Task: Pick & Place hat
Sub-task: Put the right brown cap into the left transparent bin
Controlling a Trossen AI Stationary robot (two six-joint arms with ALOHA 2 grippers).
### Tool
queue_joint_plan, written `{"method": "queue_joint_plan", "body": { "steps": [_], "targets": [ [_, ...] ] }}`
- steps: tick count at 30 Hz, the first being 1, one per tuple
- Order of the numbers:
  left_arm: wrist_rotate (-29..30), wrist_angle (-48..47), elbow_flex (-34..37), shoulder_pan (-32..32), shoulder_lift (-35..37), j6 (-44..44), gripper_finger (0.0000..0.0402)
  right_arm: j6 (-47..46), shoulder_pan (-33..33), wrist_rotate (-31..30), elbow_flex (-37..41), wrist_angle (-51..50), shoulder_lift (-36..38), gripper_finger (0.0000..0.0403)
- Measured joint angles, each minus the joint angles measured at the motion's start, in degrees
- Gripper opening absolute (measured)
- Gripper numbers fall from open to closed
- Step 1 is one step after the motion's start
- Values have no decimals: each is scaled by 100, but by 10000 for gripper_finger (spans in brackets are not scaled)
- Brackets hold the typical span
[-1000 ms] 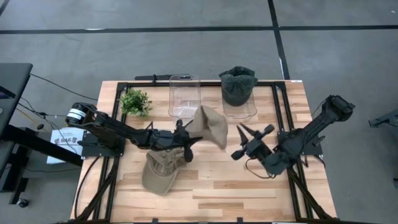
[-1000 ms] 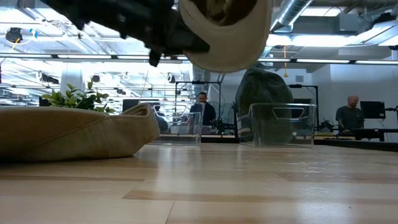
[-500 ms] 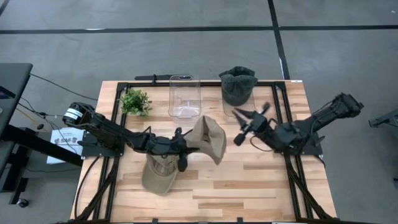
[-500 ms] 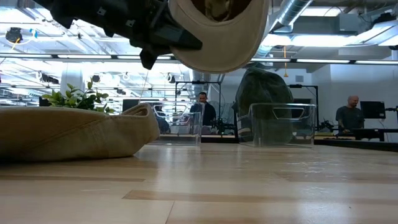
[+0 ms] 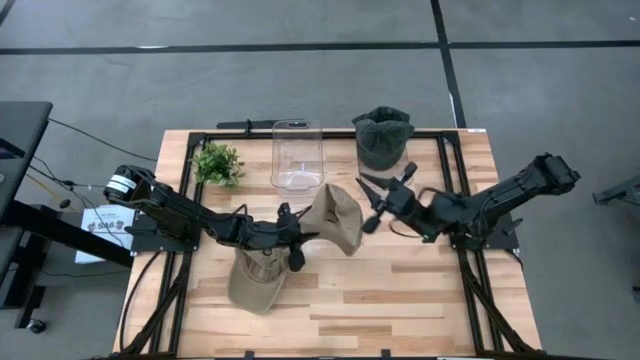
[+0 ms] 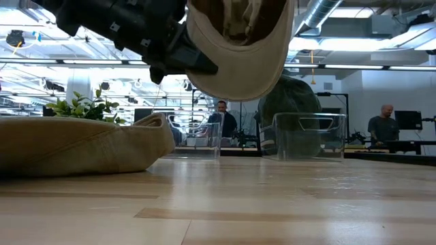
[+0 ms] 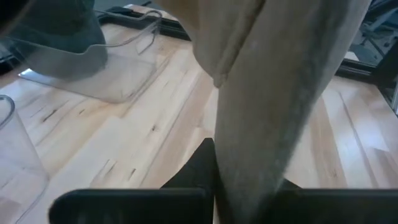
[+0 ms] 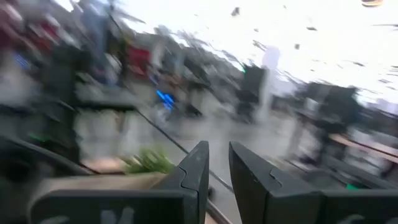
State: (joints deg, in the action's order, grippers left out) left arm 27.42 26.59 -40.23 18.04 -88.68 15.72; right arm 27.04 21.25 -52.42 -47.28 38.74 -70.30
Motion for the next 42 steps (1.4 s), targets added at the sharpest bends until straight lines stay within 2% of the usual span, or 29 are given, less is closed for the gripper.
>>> {"method": "queue_joint_plan", "body": {
  "steps": [7, 11, 15, 19, 22, 26, 33, 42],
  "targets": [
    [-2, 32, -2, -11, 0, 1, 12, 452, 473, 139, 1433, 1580, 728, 54],
    [-2, 43, -2, -25, 0, 1, 12, 4, 393, 143, 2129, 2119, 913, 54],
    [-109, 43, -2, -159, 7, -27, 12, -540, 18, 98, 2503, 2131, 960, 54],
    [-449, 46, -7, -364, 9, -25, 12, -1458, -254, 205, 2625, 1800, 910, 54],
    [-977, 46, -9, -446, 11, -25, 12, -1296, -286, 560, 2624, 1811, 912, 54],
    [-1791, 46, -9, -511, 11, -98, 12, -312, -322, 594, 2373, 2085, 919, 54],
    [-2899, 44, -54, -814, 15, -329, 13, 2024, -415, 581, 1381, 1449, 727, 54],
    [-3782, 34, -144, -1244, 15, -422, 13, 3338, -805, 656, -117, 709, -328, 54]
  ]
}}
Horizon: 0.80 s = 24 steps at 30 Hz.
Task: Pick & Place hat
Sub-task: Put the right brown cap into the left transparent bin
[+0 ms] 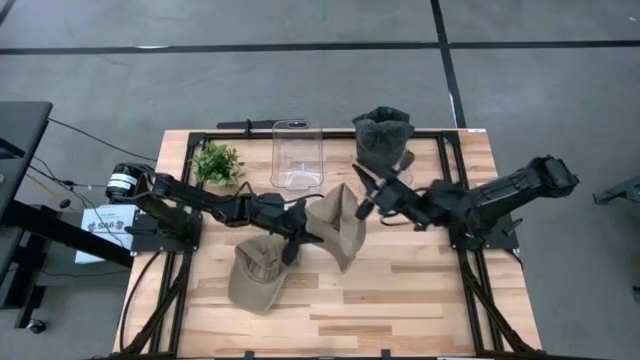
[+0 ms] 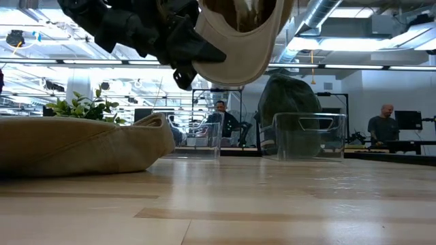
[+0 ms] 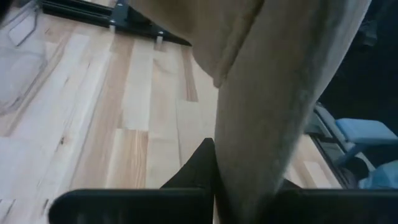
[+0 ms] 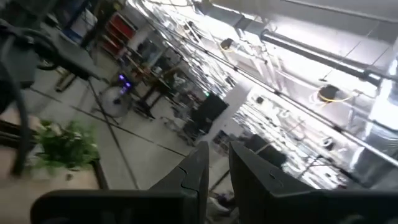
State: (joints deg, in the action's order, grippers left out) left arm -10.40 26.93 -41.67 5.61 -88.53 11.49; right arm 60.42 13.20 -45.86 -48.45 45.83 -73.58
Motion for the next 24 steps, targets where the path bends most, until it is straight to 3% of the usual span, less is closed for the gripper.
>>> {"method": "queue_joint_plan", "body": {
  "steps": [6, 11, 19, 24],
  "targets": [
    [-279, -242, 0, -228, 2, -110, 14, 448, -325, 223, -878, 4, -756, 54],
    [-338, -327, 0, -284, 2, -224, 14, 194, -496, 254, -1165, -340, -1109, 54],
    [-341, -466, 0, -268, 2, 89, 14, -1637, -443, 145, -1159, -3468, -1173, 45],
    [-334, -506, 0, -228, 4, 126, 14, -1540, -150, -432, -1156, -4022, -815, 16]
  ]
}}
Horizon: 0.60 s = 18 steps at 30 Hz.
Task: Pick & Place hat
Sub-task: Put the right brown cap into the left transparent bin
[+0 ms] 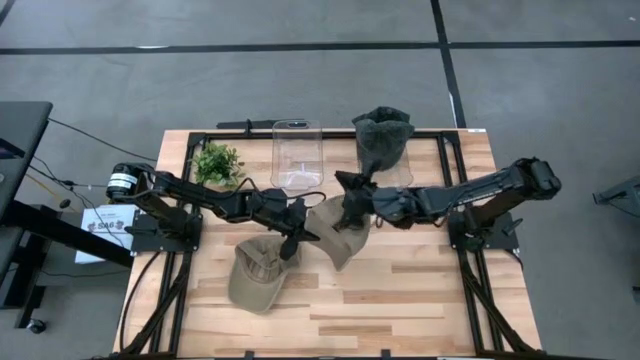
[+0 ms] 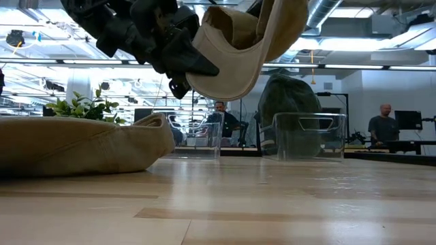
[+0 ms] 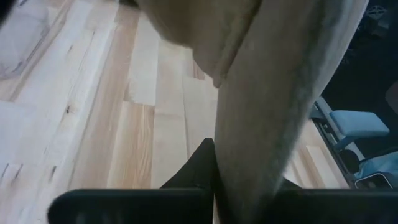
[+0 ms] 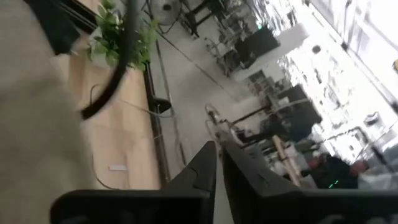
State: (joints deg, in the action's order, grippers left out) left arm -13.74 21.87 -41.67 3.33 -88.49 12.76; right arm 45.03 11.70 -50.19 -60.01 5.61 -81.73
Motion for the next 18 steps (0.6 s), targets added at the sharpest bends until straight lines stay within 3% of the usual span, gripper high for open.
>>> {"method": "queue_joint_plan", "body": {
  "steps": [5, 10, 14, 18],
  "targets": [
    [-4, 0, 0, 13, 0, 13, 14, 439, 447, -388, -2, -79, 479, 3],
    [-3, 0, 4, 11, 0, -3, 15, 235, 678, -392, -4, -150, 677, 4],
    [-4, 51, 4, 13, 2, -3, 15, 146, 590, -373, -4, -164, 420, 1],
    [-2, 70, 4, 12, 2, -3, 15, 476, 354, -348, -3, 491, -40, 1]
  ]
}}
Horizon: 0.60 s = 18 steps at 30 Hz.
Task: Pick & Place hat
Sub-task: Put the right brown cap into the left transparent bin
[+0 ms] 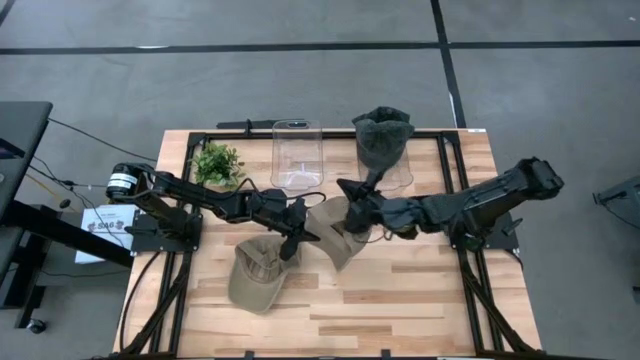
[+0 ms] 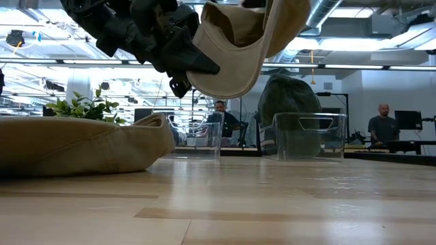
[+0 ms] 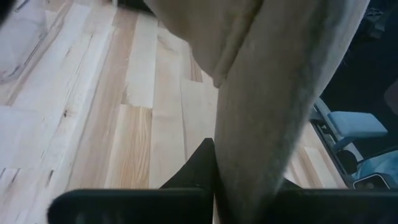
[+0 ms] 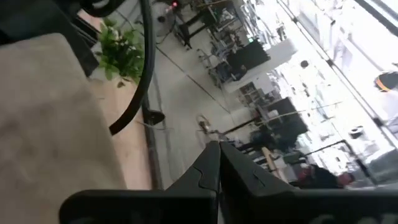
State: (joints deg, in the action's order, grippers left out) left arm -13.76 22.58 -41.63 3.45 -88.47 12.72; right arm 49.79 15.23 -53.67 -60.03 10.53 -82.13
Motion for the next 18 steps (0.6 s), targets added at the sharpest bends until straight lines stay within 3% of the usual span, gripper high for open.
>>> {"method": "queue_joint_plan", "body": {
  "steps": [9, 18],
  "targets": [
    [0, -3, 0, -1, 0, 1, 15, 720, -375, -16, 0, 555, -714, 0],
    [31, 44, 0, 39, 0, 31, 16, 1526, -932, -670, 0, 2544, -892, 0]
  ]
}}
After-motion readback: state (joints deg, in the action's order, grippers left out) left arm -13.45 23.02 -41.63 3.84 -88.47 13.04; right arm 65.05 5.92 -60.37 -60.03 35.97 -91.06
